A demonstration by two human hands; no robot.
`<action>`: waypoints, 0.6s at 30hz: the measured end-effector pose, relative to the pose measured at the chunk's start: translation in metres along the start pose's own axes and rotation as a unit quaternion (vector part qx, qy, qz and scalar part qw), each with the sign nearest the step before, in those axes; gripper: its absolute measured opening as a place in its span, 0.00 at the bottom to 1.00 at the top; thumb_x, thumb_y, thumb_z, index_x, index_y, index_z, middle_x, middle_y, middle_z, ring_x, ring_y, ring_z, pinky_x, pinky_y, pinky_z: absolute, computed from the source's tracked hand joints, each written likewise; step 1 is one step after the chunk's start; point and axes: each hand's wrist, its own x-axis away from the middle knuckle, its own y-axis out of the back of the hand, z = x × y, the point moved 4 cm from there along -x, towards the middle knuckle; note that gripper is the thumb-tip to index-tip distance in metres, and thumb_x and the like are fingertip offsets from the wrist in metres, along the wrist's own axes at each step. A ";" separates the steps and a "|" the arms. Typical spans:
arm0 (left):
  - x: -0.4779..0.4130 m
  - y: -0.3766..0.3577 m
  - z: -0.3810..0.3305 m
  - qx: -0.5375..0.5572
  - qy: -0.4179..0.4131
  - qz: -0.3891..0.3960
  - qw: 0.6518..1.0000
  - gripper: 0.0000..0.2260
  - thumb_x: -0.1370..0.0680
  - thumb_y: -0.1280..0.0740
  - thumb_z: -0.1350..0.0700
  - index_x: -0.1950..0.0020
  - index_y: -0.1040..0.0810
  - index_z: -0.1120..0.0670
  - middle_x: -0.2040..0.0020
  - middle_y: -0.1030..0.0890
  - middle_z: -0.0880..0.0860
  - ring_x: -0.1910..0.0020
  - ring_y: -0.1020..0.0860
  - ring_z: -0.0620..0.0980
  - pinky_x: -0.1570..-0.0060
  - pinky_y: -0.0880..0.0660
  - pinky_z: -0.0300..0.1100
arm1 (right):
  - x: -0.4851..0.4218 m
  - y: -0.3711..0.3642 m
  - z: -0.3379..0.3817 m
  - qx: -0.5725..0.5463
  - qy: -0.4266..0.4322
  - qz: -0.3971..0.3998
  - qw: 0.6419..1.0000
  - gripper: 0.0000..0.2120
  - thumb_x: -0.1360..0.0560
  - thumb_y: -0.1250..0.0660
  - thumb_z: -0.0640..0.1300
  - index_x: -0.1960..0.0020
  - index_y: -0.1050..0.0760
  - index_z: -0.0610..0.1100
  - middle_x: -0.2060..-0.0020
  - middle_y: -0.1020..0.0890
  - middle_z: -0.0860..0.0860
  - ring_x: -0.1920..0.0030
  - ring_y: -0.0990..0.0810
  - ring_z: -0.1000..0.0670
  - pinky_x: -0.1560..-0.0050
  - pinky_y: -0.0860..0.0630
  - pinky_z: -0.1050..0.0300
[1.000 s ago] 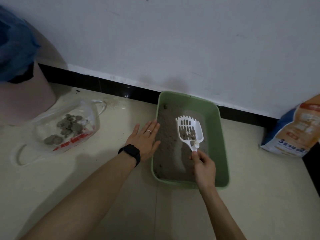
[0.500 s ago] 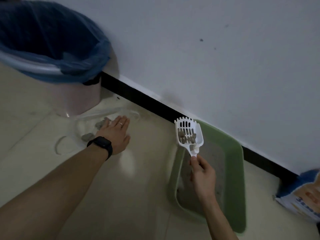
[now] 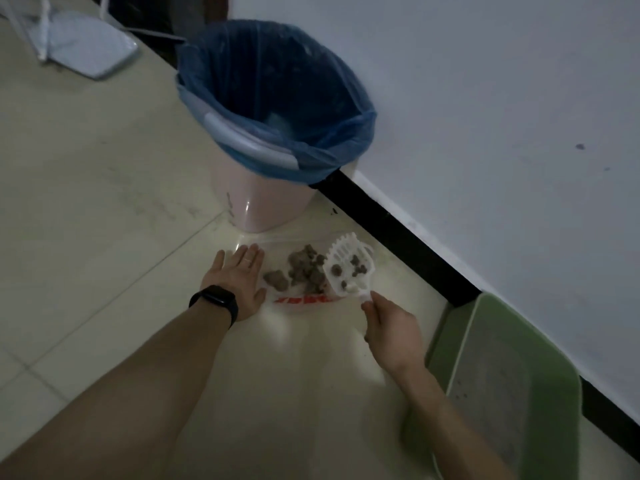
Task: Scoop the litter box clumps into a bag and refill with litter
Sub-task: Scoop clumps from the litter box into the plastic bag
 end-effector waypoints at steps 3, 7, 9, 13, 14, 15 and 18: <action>-0.003 0.002 -0.002 0.021 0.011 0.007 1.000 0.36 0.19 0.49 0.42 0.21 0.65 0.55 0.20 0.62 0.52 0.21 0.59 0.51 0.24 0.58 0.54 | -0.013 -0.004 0.019 0.207 0.073 0.014 0.976 0.10 0.19 0.44 0.44 0.42 0.27 0.52 0.61 0.22 0.54 0.67 0.23 0.51 0.66 0.24 0.55; -0.010 0.007 -0.018 0.078 0.022 0.003 0.997 0.40 0.21 0.44 0.40 0.21 0.64 0.56 0.20 0.61 0.53 0.21 0.59 0.52 0.24 0.59 0.55 | -0.021 0.009 0.036 0.360 0.136 -0.037 0.922 0.25 0.27 0.42 0.36 0.31 0.31 0.49 0.49 0.18 0.50 0.63 0.20 0.46 0.63 0.34 0.57; -0.015 0.009 -0.029 0.098 0.019 -0.005 0.995 0.41 0.21 0.43 0.39 0.21 0.64 0.57 0.20 0.61 0.54 0.21 0.59 0.52 0.24 0.59 0.56 | -0.023 0.012 0.036 0.383 0.136 -0.040 0.913 0.26 0.27 0.40 0.35 0.30 0.30 0.48 0.50 0.17 0.51 0.64 0.20 0.46 0.64 0.35 0.57; -0.020 0.012 -0.046 0.087 0.014 -0.010 0.996 0.43 0.22 0.41 0.38 0.21 0.64 0.58 0.20 0.60 0.54 0.21 0.59 0.54 0.24 0.58 0.57 | -0.019 0.013 0.028 0.357 0.124 -0.046 0.925 0.23 0.28 0.37 0.36 0.34 0.25 0.48 0.57 0.17 0.52 0.72 0.24 0.49 0.68 0.32 0.60; -0.020 0.013 -0.048 0.078 0.008 -0.007 0.997 0.43 0.22 0.41 0.39 0.21 0.64 0.58 0.20 0.60 0.55 0.21 0.59 0.54 0.24 0.58 0.57 | -0.017 0.016 0.025 0.337 0.114 -0.045 0.933 0.21 0.27 0.37 0.37 0.35 0.25 0.48 0.59 0.18 0.52 0.73 0.26 0.49 0.70 0.32 0.61; -0.020 0.014 -0.050 0.068 0.003 -0.005 0.998 0.43 0.22 0.40 0.40 0.21 0.64 0.58 0.20 0.60 0.55 0.21 0.59 0.54 0.24 0.58 0.57 | -0.015 0.019 0.021 0.312 0.100 -0.050 0.943 0.18 0.25 0.36 0.38 0.37 0.24 0.49 0.61 0.19 0.53 0.75 0.28 0.50 0.72 0.32 0.62; -0.021 0.020 -0.053 0.037 -0.010 -0.004 0.999 0.41 0.21 0.41 0.42 0.21 0.64 0.58 0.20 0.60 0.55 0.21 0.58 0.55 0.24 0.58 0.58 | -0.005 0.034 0.005 0.182 0.027 -0.059 0.981 0.09 0.19 0.41 0.48 0.43 0.23 0.53 0.69 0.24 0.56 0.75 0.28 0.55 0.76 0.30 0.61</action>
